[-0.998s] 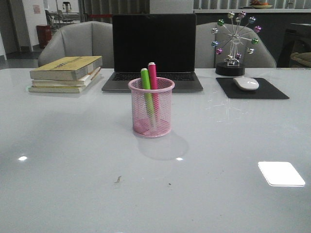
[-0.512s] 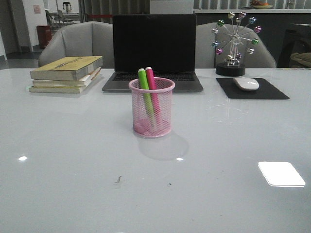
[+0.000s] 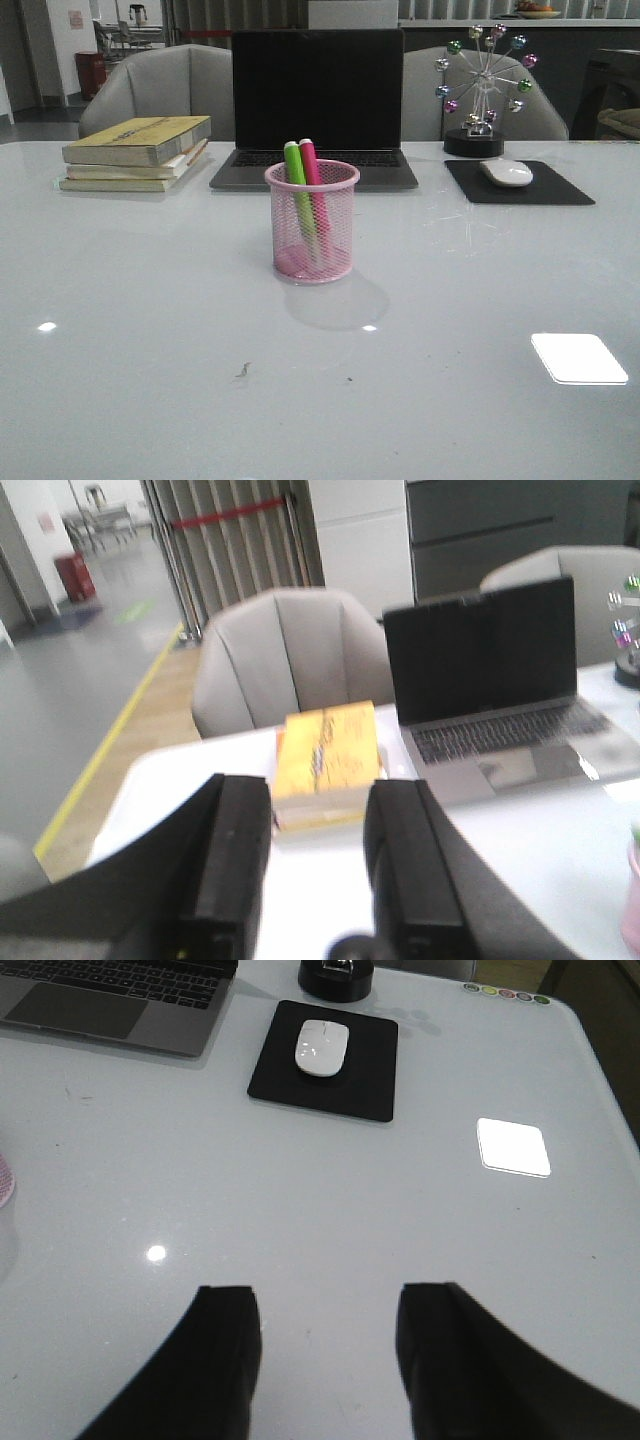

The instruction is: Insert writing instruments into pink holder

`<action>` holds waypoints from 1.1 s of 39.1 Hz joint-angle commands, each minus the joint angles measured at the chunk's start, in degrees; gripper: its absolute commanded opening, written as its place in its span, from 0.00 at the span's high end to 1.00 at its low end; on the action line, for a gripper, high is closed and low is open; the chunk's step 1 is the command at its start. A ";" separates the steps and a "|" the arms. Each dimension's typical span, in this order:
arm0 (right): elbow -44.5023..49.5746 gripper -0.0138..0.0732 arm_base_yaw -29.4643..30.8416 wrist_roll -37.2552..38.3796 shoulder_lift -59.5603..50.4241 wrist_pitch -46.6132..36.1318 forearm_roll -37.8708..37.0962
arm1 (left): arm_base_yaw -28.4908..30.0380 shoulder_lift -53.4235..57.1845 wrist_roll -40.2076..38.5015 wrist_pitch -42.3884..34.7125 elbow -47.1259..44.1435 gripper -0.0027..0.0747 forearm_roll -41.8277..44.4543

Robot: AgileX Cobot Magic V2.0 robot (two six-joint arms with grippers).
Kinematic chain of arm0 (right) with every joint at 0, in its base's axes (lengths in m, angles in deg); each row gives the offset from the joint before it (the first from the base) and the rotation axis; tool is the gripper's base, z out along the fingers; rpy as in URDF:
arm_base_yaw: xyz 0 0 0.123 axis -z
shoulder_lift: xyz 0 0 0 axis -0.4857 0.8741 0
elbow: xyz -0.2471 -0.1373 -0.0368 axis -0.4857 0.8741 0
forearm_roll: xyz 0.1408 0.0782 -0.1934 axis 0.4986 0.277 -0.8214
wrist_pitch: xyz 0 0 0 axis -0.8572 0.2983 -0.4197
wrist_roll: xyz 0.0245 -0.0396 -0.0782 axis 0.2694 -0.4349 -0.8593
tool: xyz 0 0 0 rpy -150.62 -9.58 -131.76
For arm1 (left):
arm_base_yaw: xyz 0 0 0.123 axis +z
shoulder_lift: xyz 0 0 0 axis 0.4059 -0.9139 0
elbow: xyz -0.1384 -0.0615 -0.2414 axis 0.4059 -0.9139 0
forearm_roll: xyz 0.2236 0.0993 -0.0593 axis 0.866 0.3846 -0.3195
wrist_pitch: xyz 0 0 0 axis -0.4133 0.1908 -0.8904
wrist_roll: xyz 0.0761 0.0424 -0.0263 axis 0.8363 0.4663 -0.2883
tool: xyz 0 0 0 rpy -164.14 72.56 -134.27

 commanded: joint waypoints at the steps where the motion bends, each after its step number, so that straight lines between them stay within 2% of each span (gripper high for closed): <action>1: -1.86 0.34 0.31 -0.12 -0.26 -4.98 -0.49 | 0.09 3.09 -0.67 -4.76 -3.81 0.57 -2.83; 15: -1.86 0.34 0.31 -0.12 -0.26 -4.93 0.82 | 0.09 8.02 -0.67 -9.87 -16.47 0.57 -9.27; 20: -1.86 0.34 0.31 -0.12 -0.26 -4.75 1.41 | 0.09 8.02 -0.67 -14.26 -17.96 0.57 -14.78; 32: -1.86 0.35 0.31 -0.12 -0.26 -4.59 1.41 | 0.09 8.02 -0.67 -15.33 -18.00 0.57 -15.02; 36: -1.86 0.45 0.31 -0.12 -0.26 -4.59 1.41 | 0.09 8.02 -0.67 -15.33 -18.00 0.57 -15.02; 43: -1.86 0.76 0.31 -0.12 -0.26 -4.59 1.41 | 0.09 8.02 -0.67 -15.33 -18.00 0.57 -15.02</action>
